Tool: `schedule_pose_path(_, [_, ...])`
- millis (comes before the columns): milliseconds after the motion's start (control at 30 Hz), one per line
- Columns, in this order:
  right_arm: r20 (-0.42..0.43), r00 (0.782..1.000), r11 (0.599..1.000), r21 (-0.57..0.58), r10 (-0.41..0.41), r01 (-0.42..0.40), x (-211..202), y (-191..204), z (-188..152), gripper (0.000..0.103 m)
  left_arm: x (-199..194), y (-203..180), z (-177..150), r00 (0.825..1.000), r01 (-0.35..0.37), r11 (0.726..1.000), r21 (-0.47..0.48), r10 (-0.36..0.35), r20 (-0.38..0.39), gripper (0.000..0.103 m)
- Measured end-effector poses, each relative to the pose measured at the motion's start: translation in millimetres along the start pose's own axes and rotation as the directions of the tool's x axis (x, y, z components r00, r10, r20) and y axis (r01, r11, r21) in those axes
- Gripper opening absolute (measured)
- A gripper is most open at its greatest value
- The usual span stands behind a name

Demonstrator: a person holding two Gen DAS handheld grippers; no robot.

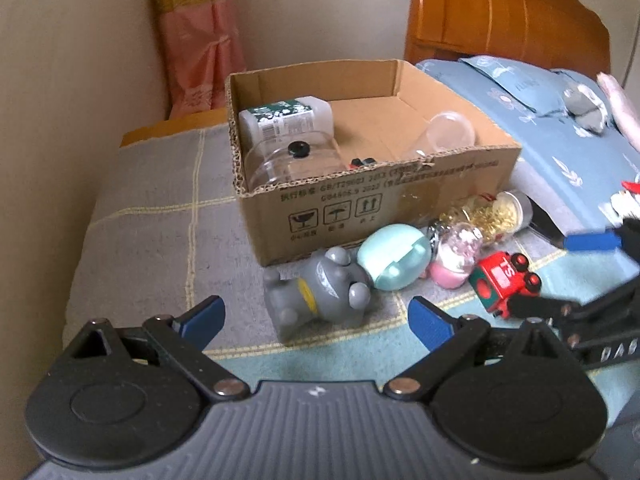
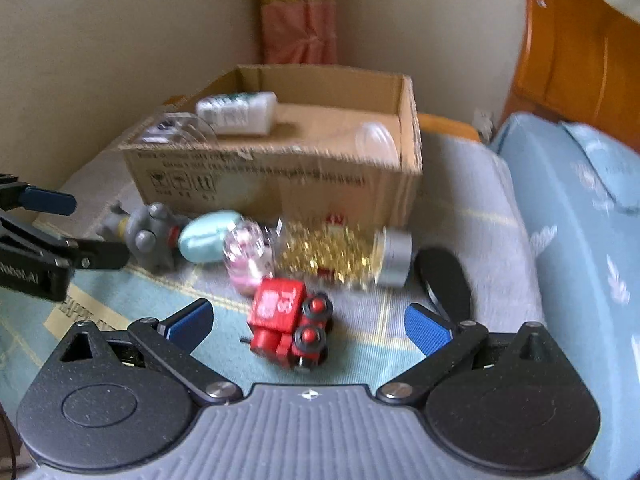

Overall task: Organize rigid objects
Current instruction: 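Move the right gripper toward the red S.L toy train while the left gripper returns to the blanket, then grasp the red train with the right gripper while the left gripper grasps the grey elephant toy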

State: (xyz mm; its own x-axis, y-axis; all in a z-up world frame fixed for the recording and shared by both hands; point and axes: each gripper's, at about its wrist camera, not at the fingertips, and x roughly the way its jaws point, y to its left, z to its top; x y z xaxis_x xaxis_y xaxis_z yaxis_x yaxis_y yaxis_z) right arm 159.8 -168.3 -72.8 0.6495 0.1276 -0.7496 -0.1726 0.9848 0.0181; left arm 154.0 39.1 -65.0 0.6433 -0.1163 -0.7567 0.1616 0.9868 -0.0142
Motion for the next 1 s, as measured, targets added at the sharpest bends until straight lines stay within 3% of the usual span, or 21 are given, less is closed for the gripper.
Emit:
schedule_pose_path(133, [-0.024, 1.000, 0.999, 0.046, 0.009, -0.008, 14.3, 0.4, -6.9, 0.103, 9.9, -0.8, 1.4, 1.000, -0.008, 1.000, -0.029, 0.008, 0.006, 0.098])
schedule_pose_path(367, [-0.038, 0.995, 0.995, 0.033, -0.089, 0.091, 33.9, 5.5, -14.6, 0.103, 30.2, -1.7, 2.4, 0.999, -0.040, 0.999, -0.033, 0.039, -0.015, 0.098])
schedule_pose_path(567, [-0.015, 0.996, 0.995, 0.044, -0.092, 0.093, 31.2, -3.8, -19.3, 0.103, 42.3, 5.1, -1.4, 0.997, -0.065, 0.996, -0.054, 0.063, -0.047, 0.098])
schedule_pose_path(667, [-0.008, 0.995, 0.994, 0.053, -0.100, 0.100, 28.9, -9.5, -21.8, 0.103, 41.0, 12.6, -4.3, 0.998, -0.046, 0.996, -0.077, 0.042, -0.051, 0.098])
schedule_pose_path(1000, [-0.001, 0.995, 0.993, 0.056, -0.103, 0.103, 31.5, -12.0, -20.3, 0.103, 42.7, 9.1, -5.2, 0.999, -0.045, 0.994, -0.096, 0.043, -0.027, 0.094])
